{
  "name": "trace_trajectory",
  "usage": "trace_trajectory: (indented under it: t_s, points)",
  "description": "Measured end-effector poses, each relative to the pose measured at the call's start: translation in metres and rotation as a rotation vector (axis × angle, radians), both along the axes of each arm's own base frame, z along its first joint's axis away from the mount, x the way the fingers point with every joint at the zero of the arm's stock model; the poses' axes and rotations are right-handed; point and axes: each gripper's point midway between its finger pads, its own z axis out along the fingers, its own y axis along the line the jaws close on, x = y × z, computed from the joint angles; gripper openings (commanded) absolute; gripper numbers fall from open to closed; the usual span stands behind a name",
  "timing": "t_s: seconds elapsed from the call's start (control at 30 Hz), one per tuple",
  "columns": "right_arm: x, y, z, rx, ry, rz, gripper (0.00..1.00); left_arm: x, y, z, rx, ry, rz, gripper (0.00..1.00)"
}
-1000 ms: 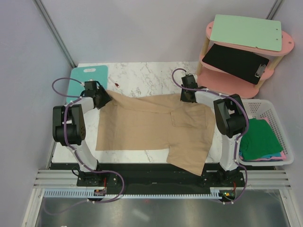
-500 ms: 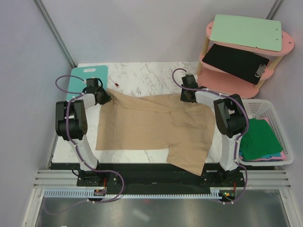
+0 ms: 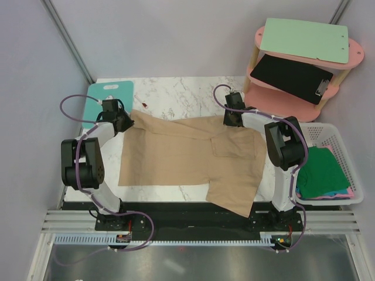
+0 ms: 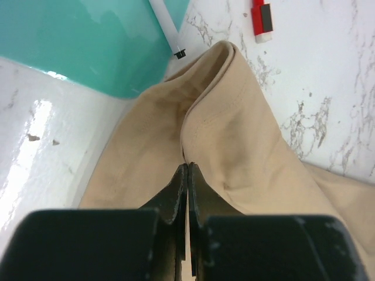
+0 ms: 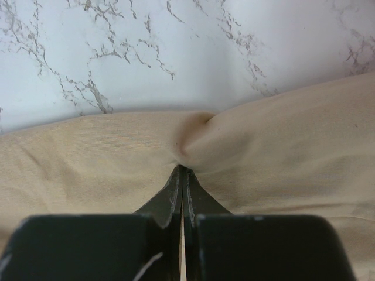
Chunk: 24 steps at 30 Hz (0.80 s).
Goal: Fold and stack the t-shirts
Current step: Fold the flattened tshirt in 1/3 of the way
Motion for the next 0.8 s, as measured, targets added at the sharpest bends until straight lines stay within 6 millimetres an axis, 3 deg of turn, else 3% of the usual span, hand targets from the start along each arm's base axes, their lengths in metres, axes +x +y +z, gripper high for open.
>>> trace_trajectory:
  t_s: [0.2, 0.37, 0.47, 0.7, 0.8]
  points:
    - [0.000, 0.000, 0.000, 0.002, 0.001, 0.002, 0.00, -0.015, 0.006, 0.029, 0.032, -0.056, 0.031, 0.02]
    - [0.000, 0.000, 0.000, 0.003, 0.001, 0.002, 0.00, -0.037, 0.016, 0.011, 0.072, 0.017, 0.075, 0.03]
    - [0.000, 0.000, 0.000, 0.006, 0.002, 0.003, 0.00, -0.053, 0.021, -0.004, 0.092, 0.083, 0.095, 0.12]
    - [0.000, 0.000, 0.000, 0.007, 0.002, 0.004, 0.00, -0.063, 0.031, -0.012, 0.121, 0.127, 0.132, 0.06]
    - [0.000, 0.000, 0.000, 0.007, 0.002, 0.004, 0.02, -0.066, 0.033, -0.014, 0.130, 0.140, 0.141, 0.21]
